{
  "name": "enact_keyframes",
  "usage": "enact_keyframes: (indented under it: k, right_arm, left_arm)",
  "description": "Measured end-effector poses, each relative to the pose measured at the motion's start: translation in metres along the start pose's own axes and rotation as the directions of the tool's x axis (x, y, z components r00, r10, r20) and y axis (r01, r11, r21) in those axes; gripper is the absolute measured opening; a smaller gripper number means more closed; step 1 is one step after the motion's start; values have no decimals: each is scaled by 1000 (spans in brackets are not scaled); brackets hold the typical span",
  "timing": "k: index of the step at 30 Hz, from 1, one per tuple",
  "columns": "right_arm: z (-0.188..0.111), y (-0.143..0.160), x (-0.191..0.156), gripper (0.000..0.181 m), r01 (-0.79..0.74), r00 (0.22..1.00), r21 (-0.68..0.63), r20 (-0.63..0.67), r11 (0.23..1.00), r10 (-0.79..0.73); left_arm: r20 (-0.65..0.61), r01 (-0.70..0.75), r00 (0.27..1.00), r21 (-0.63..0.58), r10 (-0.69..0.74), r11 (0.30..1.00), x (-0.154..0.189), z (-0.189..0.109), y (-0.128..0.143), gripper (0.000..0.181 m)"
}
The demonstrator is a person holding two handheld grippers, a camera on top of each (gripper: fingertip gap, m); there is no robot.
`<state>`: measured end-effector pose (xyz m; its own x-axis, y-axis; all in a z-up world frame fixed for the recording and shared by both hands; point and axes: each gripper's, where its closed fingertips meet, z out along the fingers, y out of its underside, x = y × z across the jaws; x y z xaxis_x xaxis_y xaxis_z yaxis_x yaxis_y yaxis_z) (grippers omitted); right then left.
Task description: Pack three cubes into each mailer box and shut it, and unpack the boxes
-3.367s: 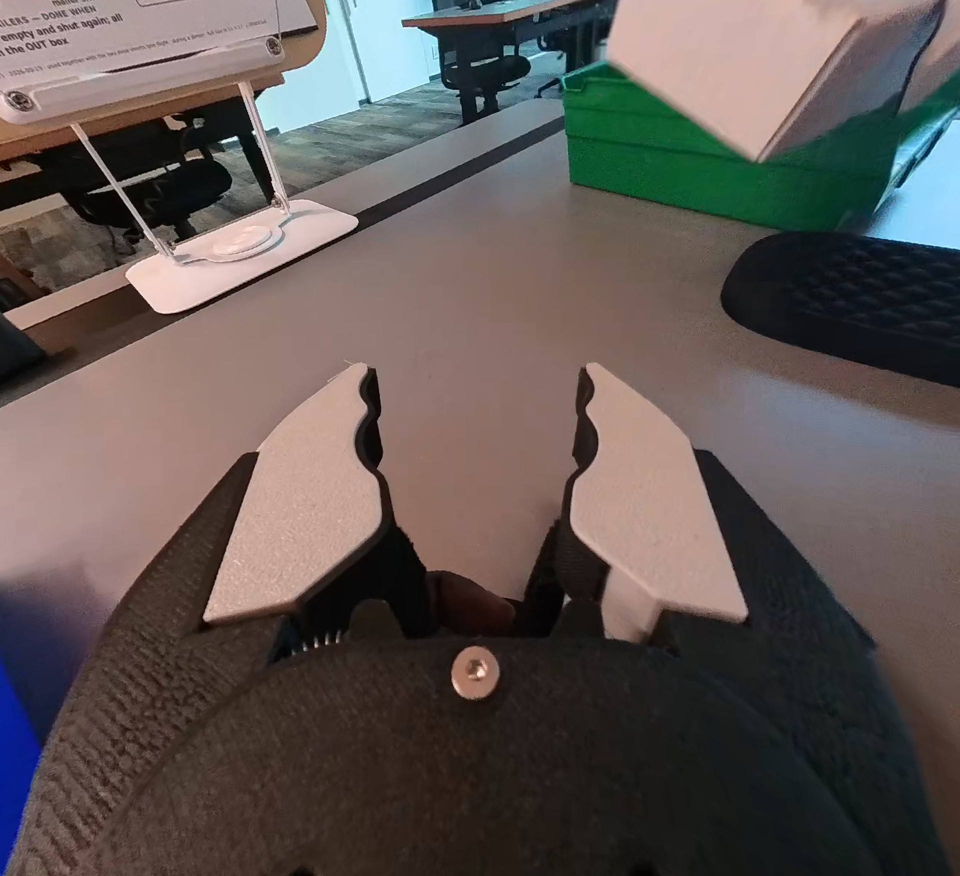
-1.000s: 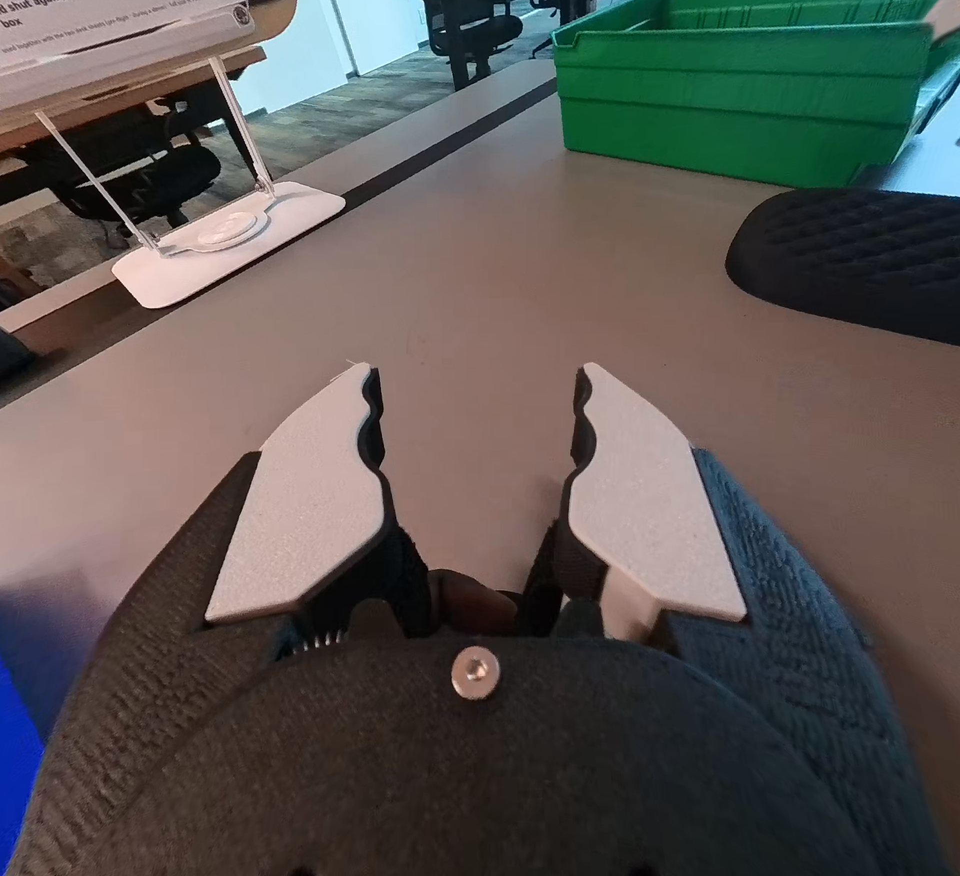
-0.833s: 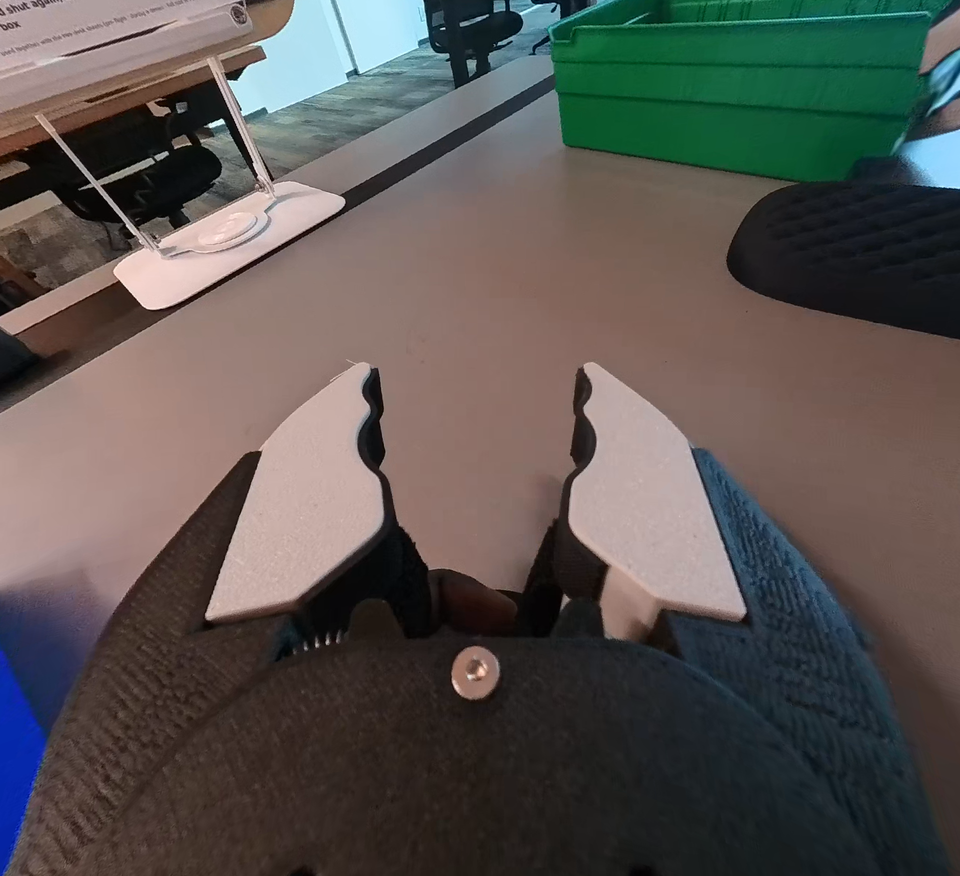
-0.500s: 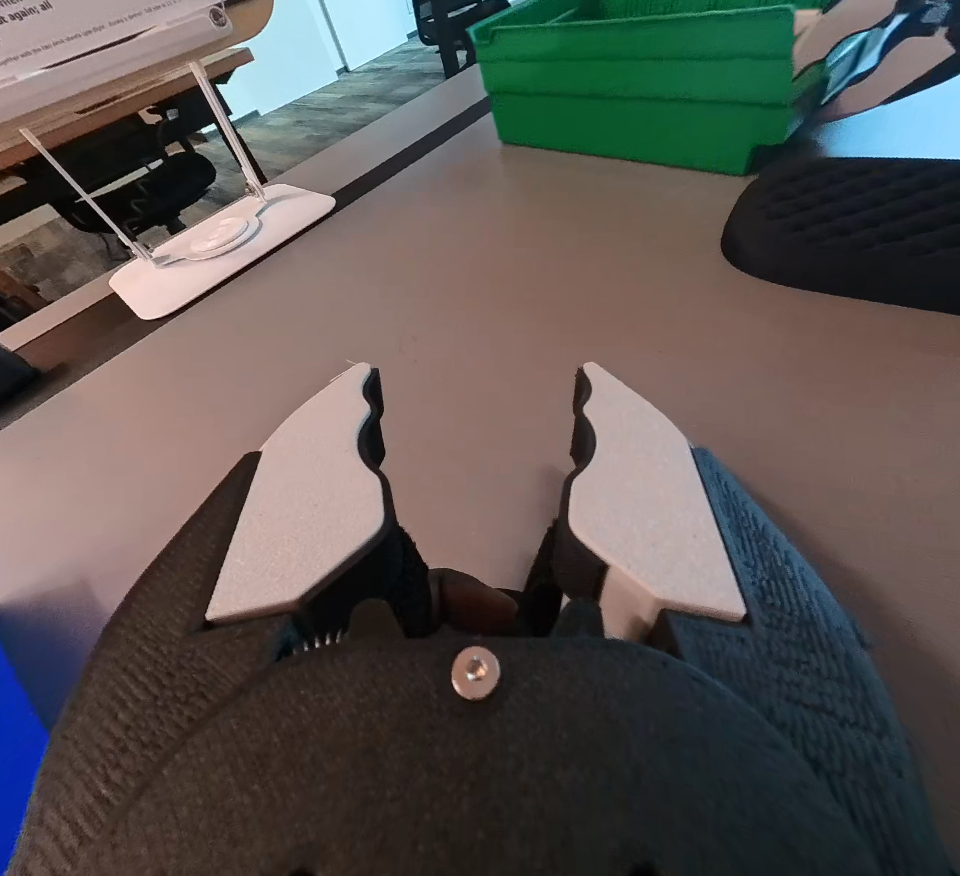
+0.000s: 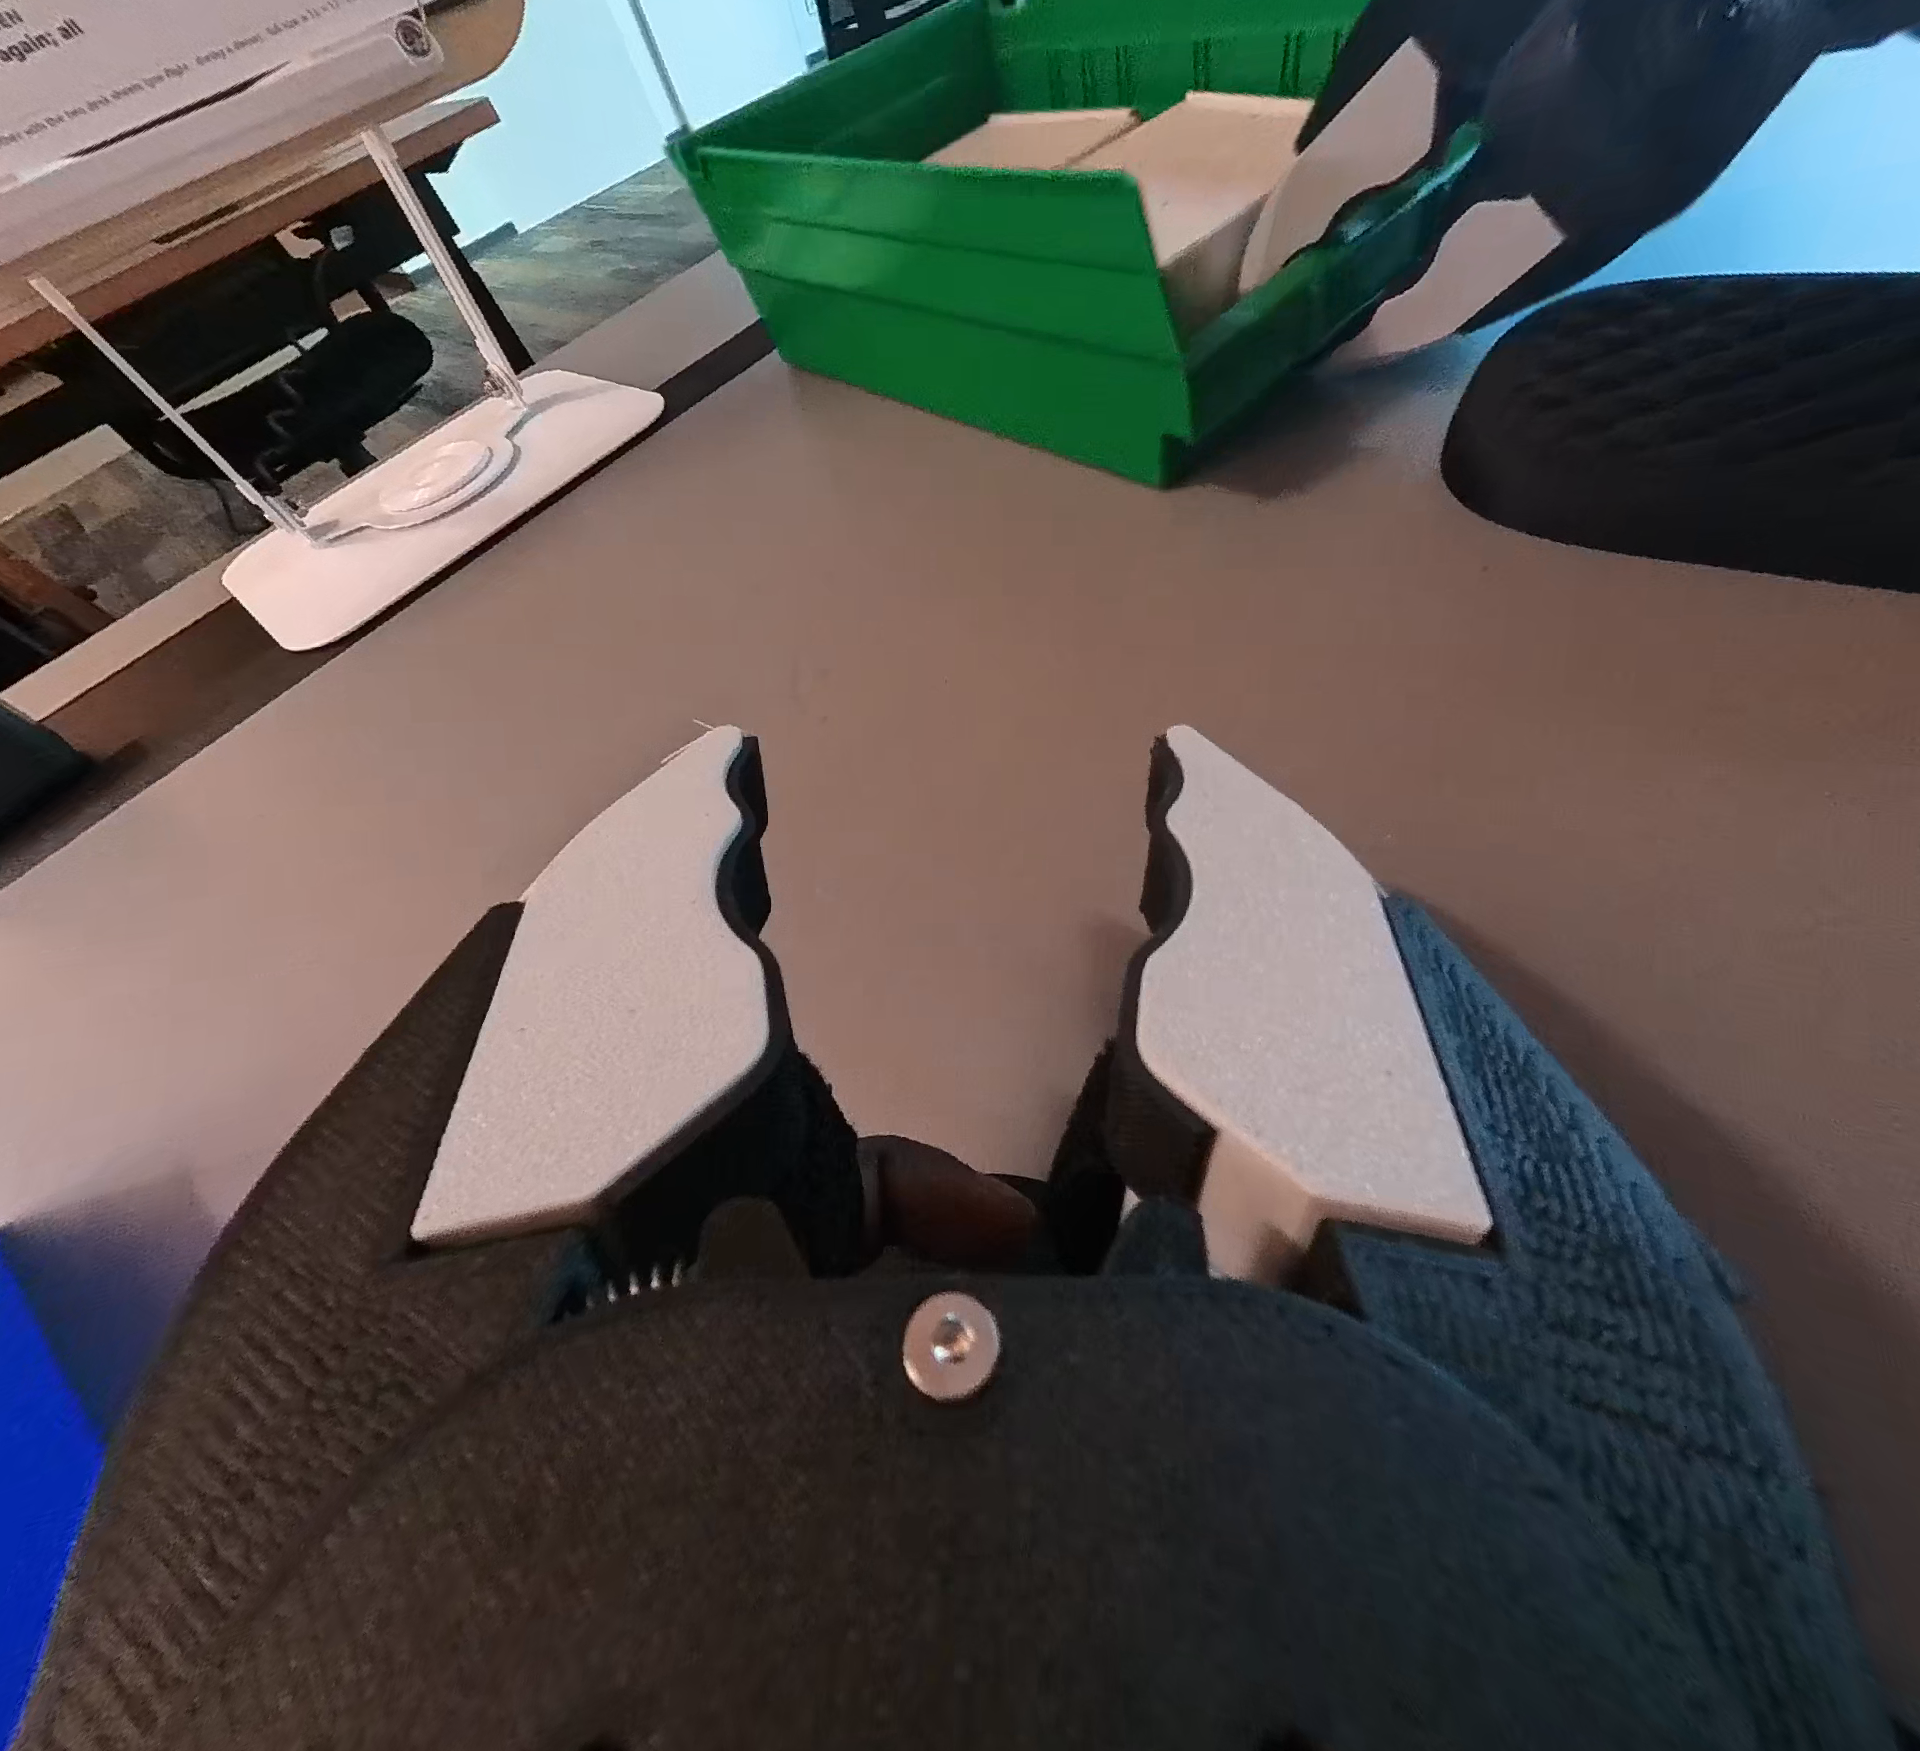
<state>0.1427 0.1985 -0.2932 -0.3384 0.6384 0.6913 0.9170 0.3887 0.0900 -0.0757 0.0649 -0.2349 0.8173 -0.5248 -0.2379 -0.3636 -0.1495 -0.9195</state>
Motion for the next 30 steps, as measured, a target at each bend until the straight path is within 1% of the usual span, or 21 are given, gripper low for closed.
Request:
enact_keyframes:
  k: [5, 10, 12, 14, 16, 17, 18, 19, 20, 21, 22, 23, 24, 26, 27, 28, 30]
  right_arm:
    - [4, -52, 10, 35, 18, 1000, 78, 2, 997, -18]
    - [4, -91, 17, 35, 36, 999, 125, -21, 992, -34]
    - [4, -105, 19, 36, 51, 998, 139, -43, 989, -45]
    - [3, -121, 24, 38, 71, 993, 172, -103, 983, -54]
    - [0, -145, 34, 40, 72, 975, 273, -224, 959, -9]
    - [-4, -157, 39, 36, 54, 959, 338, -279, 940, 45]
    - [-9, -163, 39, 36, 50, 951, 386, -300, 921, 74]
    - [-17, -166, 42, 41, 48, 943, 426, -317, 903, 100]
    - [-26, -166, 47, 52, 17, 935, 475, -319, 880, 154]
    - [-36, -163, 53, 56, -47, 927, 533, -291, 845, 236]
    - [-48, -159, 60, 60, -126, 911, 603, -244, 787, 333]
    - [-62, -155, 67, 68, -196, 888, 686, -179, 701, 424]
    - [-78, -149, 73, 69, -253, 852, 768, -111, 588, 511]
    - [-110, -128, 87, 72, -337, 737, 884, 35, 323, 675]
    - [-125, -116, 91, 73, -350, 681, 918, 111, 189, 723]
    - [-137, -103, 93, 74, -354, 627, 932, 181, 70, 758]
    - [-151, -79, 98, 76, -364, 520, 924, 307, -119, 797]
  left_arm:
    - [3, 7, 1000, 12, -7, 1000, -1, -1, -2, 71]
    - [1, 2, 1000, 9, -2, 1000, 0, -1, -1, 70]
    - [1, -2, 1000, 8, 2, 1000, 1, 0, -1, 70]
    - [-5, -9, 1000, 9, 9, 1000, 2, -1, -1, 70]
    - [-18, -24, 1000, 10, 24, 1000, 5, -1, -2, 70]
    - [-25, -36, 999, 10, 36, 999, 7, 0, -1, 70]
    - [-32, -51, 998, 7, 51, 999, 9, 0, -1, 70]
    - [-38, -68, 997, 4, 68, 998, 11, 0, -1, 70]
    - [-45, -88, 995, 0, 88, 996, 14, 1, 0, 70]
    - [-52, -111, 993, -8, 110, 994, 16, 2, 1, 71]
    - [-56, -138, 989, -18, 136, 990, 19, 3, 3, 71]
    - [-57, -169, 984, -28, 167, 985, 21, 5, 4, 71]
    - [-54, -204, 978, -39, 202, 978, 23, 7, 6, 71]
    - [-56, -286, 958, -74, 282, 955, 27, 15, 11, 70]
    - [-53, -337, 941, -80, 334, 938, 29, 20, 11, 70]
    - [-47, -389, 921, -67, 387, 919, 32, 27, 7, 70]
    - [-63, -471, 881, -18, 469, 882, 43, 41, -4, 70]
